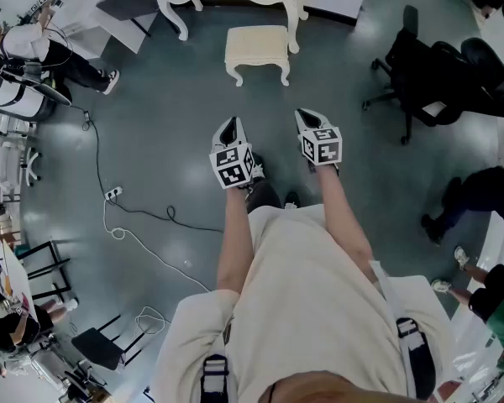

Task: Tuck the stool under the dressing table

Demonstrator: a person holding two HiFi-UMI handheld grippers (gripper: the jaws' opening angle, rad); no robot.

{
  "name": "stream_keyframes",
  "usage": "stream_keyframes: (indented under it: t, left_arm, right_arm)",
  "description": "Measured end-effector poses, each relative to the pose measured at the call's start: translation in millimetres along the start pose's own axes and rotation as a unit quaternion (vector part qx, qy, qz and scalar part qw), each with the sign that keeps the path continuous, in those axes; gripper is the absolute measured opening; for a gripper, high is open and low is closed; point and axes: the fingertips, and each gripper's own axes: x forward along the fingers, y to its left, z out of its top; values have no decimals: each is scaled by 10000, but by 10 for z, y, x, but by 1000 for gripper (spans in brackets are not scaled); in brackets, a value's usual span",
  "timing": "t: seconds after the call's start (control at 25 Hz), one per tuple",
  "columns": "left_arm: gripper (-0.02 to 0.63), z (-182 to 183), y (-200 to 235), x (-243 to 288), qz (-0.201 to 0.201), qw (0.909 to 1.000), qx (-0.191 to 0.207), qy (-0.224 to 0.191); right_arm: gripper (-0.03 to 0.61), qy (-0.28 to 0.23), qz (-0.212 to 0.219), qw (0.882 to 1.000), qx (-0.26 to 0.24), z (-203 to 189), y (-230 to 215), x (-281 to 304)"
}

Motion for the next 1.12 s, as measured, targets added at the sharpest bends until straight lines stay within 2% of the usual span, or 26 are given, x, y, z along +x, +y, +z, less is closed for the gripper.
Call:
stream_keyframes:
  t: [0.2, 0.32, 0.4, 0.52, 0.64, 0.8, 1.12]
  left_arm:
    - [15, -14, 28, 2, 54, 10000, 42, 67]
    - [15, -31, 52, 31, 90, 9998, 109, 128]
    - [15, -31, 126, 75, 131, 9998, 111, 137]
    - [15, -8, 322, 160, 235, 9996, 18, 148]
    - [15, 58, 445, 305, 284, 9994, -148, 122]
    - [15, 192, 431, 634, 202, 9990, -406, 65]
    - [15, 626, 453, 1429, -121, 9991, -398, 44]
  right_arm:
    - [43, -216, 126, 9988, 411, 149, -18, 25]
    - [43, -371, 40, 9978, 556, 262, -88, 66]
    - [43, -597, -79, 9942, 893, 358, -167, 116]
    - [44, -786, -4, 9895, 1216, 523, -177, 241]
    - [44, -711, 27, 9896, 1247, 617, -194, 357]
    - [44, -640, 39, 9844, 1640, 691, -335, 511]
    - [44, -375, -93, 9882, 1480, 981, -631, 969]
